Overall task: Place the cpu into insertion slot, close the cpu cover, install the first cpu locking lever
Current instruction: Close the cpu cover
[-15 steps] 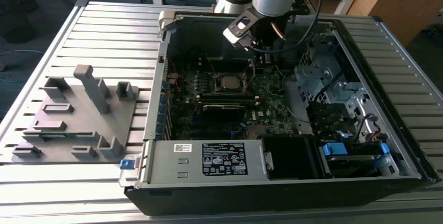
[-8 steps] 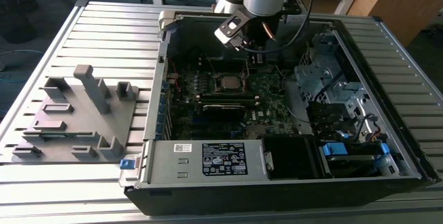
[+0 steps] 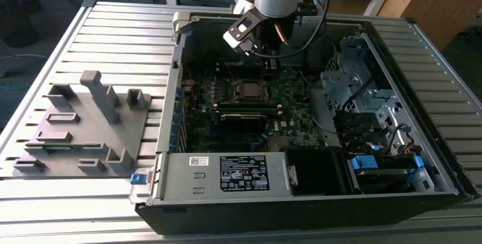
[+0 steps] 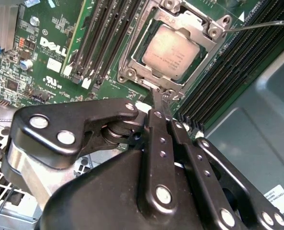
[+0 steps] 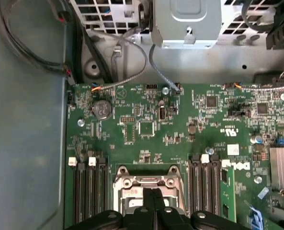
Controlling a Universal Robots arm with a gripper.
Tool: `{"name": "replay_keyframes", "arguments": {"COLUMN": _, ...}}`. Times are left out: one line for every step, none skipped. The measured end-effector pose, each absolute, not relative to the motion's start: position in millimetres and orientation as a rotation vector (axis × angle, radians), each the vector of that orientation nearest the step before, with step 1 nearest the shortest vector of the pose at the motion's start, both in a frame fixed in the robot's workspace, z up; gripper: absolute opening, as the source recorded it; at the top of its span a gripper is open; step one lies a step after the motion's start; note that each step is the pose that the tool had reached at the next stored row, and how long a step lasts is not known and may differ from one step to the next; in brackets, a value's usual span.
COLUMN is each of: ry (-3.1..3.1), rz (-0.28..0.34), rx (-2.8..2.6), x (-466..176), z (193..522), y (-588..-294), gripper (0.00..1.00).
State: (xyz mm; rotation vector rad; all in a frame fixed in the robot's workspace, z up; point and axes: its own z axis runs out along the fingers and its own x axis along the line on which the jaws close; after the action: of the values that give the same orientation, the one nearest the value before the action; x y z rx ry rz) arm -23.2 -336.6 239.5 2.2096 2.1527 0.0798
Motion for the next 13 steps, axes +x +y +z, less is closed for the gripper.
{"name": "replay_keyframes", "arguments": {"ry": 2.153, "rz": 0.080, "rx": 2.209, "x": -23.3, "z": 239.5, "y": -336.6, "gripper": 0.10}}
{"name": "replay_keyframes", "arguments": {"ry": 2.153, "rz": 0.080, "rx": 2.210, "x": -23.4, "z": 239.5, "y": -336.6, "gripper": 0.10}}
{"name": "replay_keyframes", "arguments": {"ry": 2.153, "rz": 0.080, "rx": 2.210, "x": -23.4, "z": 239.5, "y": -336.6, "gripper": 0.10}}
{"name": "replay_keyframes", "arguments": {"ry": 2.153, "rz": 0.080, "rx": 2.210, "x": -23.5, "z": 239.5, "y": -336.6, "gripper": 0.10}}
{"name": "replay_keyframes", "arguments": {"ry": 2.153, "rz": 0.080, "rx": 2.210, "x": -23.5, "z": 239.5, "y": -336.6, "gripper": 0.10}}
{"name": "replay_keyframes", "arguments": {"ry": 2.155, "rz": 0.076, "rx": 2.211, "x": -23.5, "z": 239.5, "y": -336.7, "gripper": 0.10}}
{"name": "replay_keyframes", "arguments": {"ry": 2.158, "rz": 0.069, "rx": 2.215, "x": -23.5, "z": 239.3, "y": -336.6, "gripper": 0.10}}
{"name": "replay_keyframes", "arguments": {"ry": 2.163, "rz": 0.059, "rx": 2.220, "x": -23.5, "z": 239.2, "y": -336.7, "gripper": 0.10}}
{"name": "replay_keyframes", "arguments": {"ry": 2.168, "rz": 0.047, "rx": 2.225, "x": -23.5, "z": 239.1, "y": -336.7, "gripper": 0.10}}
{"name": "replay_keyframes", "arguments": {"ry": 2.174, "rz": 0.032, "rx": 2.232, "x": -23.5, "z": 239.0, "y": -336.6, "gripper": 0.10}}
{"name": "replay_keyframes", "arguments": {"ry": 2.181, "rz": 0.018, "rx": 2.238, "x": -23.4, "z": 238.8, "y": -336.6, "gripper": 0.10}}
{"name": "replay_keyframes", "arguments": {"ry": 2.188, "rz": 0.003, "rx": 2.245, "x": -23.4, "z": 238.6, "y": -336.7, "gripper": 0.10}}
{"name": "replay_keyframes", "arguments": {"ry": 2.194, "rz": -0.012, "rx": 2.251, "x": -23.4, "z": 238.4, "y": -336.6, "gripper": 0.10}}
